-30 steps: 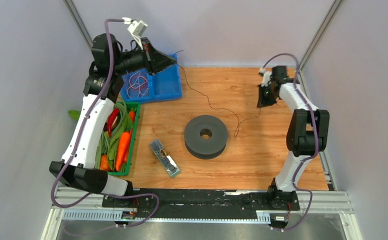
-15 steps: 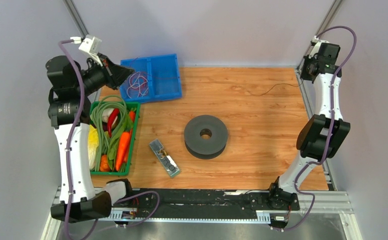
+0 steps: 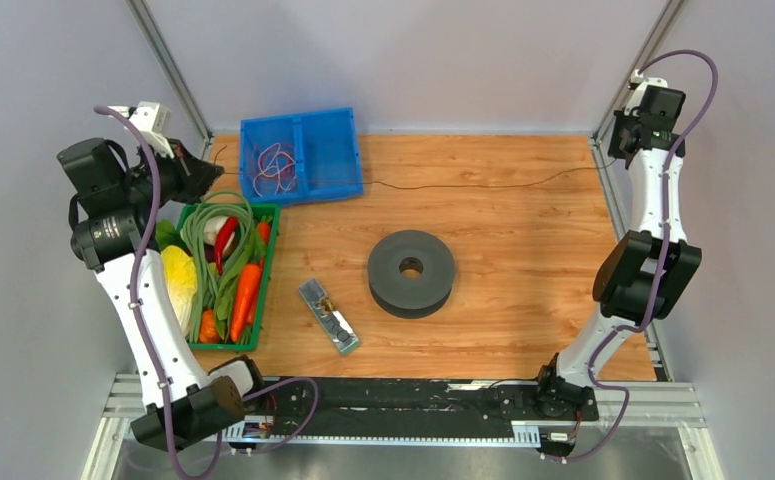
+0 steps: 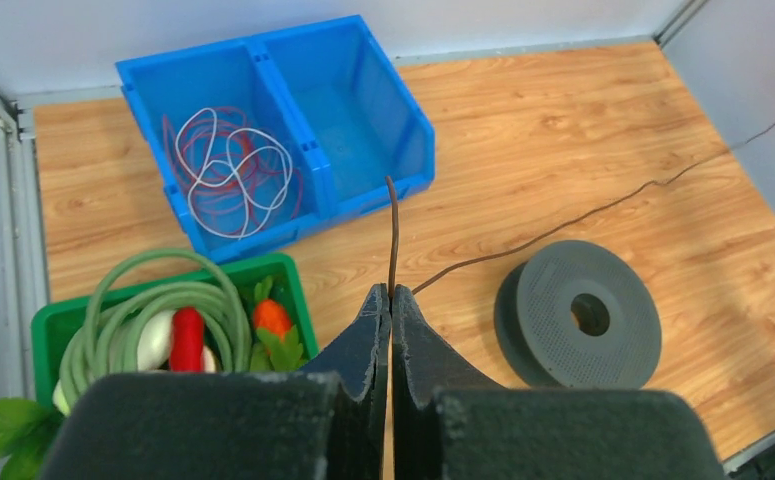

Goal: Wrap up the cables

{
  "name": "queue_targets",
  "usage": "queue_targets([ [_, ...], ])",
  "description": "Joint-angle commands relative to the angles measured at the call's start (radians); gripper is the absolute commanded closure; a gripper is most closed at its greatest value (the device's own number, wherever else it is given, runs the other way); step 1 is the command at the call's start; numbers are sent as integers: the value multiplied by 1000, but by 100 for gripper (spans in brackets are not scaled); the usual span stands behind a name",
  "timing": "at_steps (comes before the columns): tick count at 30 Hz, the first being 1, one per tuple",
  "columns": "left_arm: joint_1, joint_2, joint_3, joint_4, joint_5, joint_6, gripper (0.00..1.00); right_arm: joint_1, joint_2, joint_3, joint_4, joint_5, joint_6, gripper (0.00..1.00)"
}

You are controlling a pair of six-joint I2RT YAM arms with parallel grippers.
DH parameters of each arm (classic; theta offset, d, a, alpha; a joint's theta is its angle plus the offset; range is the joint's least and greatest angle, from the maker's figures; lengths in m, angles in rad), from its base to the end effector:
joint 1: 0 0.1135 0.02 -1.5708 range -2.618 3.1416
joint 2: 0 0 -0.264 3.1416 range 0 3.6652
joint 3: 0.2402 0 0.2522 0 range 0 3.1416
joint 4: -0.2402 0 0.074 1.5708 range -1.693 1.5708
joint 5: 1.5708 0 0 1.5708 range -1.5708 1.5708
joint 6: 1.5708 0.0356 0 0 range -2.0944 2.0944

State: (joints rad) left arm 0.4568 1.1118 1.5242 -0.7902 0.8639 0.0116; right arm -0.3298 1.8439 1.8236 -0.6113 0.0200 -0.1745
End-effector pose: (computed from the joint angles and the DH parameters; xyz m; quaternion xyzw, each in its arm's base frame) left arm 0.1858 0.0611 0.4675 0.0635 0.7847 -0.2185 0.5766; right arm 0.4026 -0.1386 0.3580 0.0737 0.8887 -0.1215 0.4360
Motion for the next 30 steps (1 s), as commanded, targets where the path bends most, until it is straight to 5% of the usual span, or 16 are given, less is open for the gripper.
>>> queue_targets([
  [1,31,-10,-2,-32,24,86,100,-12,-51,-4,67,35,-34,100],
  [30,83,60,-16,-77,-37,197,100,-84,41,42,108,38,-148,100],
])
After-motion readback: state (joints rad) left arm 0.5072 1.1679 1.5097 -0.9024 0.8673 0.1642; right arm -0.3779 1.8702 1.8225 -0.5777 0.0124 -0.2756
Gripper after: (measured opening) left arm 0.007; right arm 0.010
